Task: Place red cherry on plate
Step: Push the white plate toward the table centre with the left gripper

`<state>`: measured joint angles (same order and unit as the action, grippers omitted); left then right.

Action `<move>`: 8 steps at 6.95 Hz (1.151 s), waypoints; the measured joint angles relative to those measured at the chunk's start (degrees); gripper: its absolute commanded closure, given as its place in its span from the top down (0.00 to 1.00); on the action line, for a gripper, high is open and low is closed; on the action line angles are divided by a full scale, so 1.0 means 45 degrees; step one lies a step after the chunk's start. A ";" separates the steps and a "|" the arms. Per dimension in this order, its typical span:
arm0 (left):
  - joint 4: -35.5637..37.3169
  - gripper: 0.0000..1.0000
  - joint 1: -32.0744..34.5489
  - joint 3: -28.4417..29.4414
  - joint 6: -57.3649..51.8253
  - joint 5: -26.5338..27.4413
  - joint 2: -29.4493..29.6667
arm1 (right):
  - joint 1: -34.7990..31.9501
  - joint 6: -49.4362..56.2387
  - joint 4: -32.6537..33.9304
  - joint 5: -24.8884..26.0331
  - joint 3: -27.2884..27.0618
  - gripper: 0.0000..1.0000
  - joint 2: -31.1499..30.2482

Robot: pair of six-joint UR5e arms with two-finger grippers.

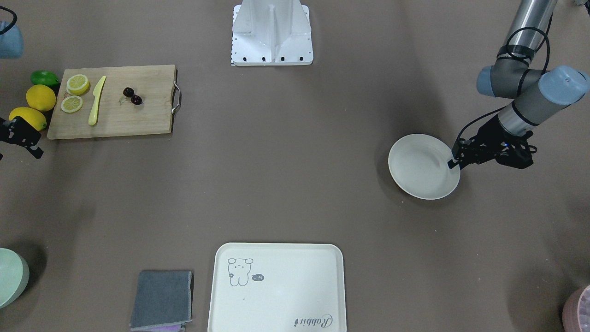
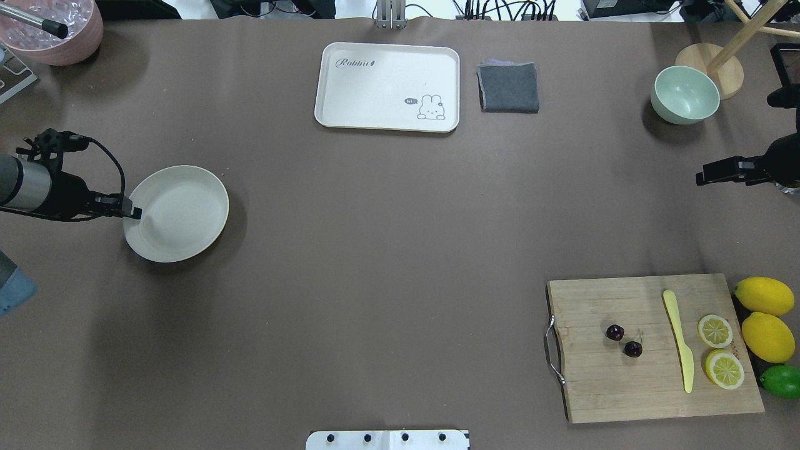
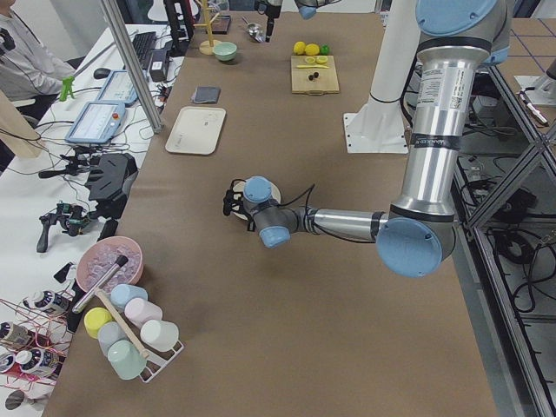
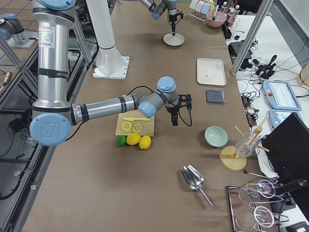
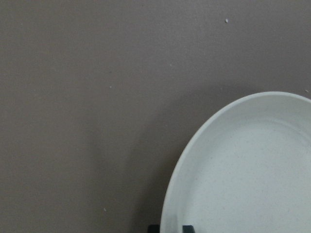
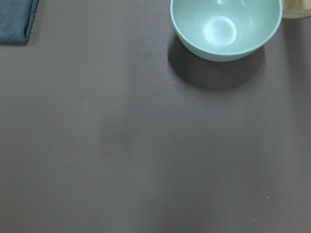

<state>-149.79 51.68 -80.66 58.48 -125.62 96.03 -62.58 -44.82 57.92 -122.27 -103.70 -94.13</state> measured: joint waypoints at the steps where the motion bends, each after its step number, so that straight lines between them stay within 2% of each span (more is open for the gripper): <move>1: -0.0020 0.00 -0.0063 -0.0120 0.0302 0.0042 0.0088 | 0.0000 0.0000 -0.0004 -0.0009 0.0004 1.00 0.0000; 4: -0.0039 0.00 -0.0392 -0.0615 0.2692 0.0239 0.1232 | 0.0000 0.0000 -0.0019 -0.0028 -0.0020 1.00 0.0000; 6: 0.0193 0.00 -0.1602 -0.0775 0.4333 0.1400 0.2368 | 0.0000 -0.0013 -0.0019 -0.0034 -0.0038 1.00 -0.0001; 8: 0.1691 0.00 -0.3020 -0.1000 0.5531 0.2970 0.3874 | 0.0000 -0.0010 -0.0020 -0.0035 -0.0040 1.00 0.0000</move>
<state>-142.18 38.09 -85.16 83.37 -112.26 113.46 -62.58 -44.87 57.83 -122.43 -103.88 -94.13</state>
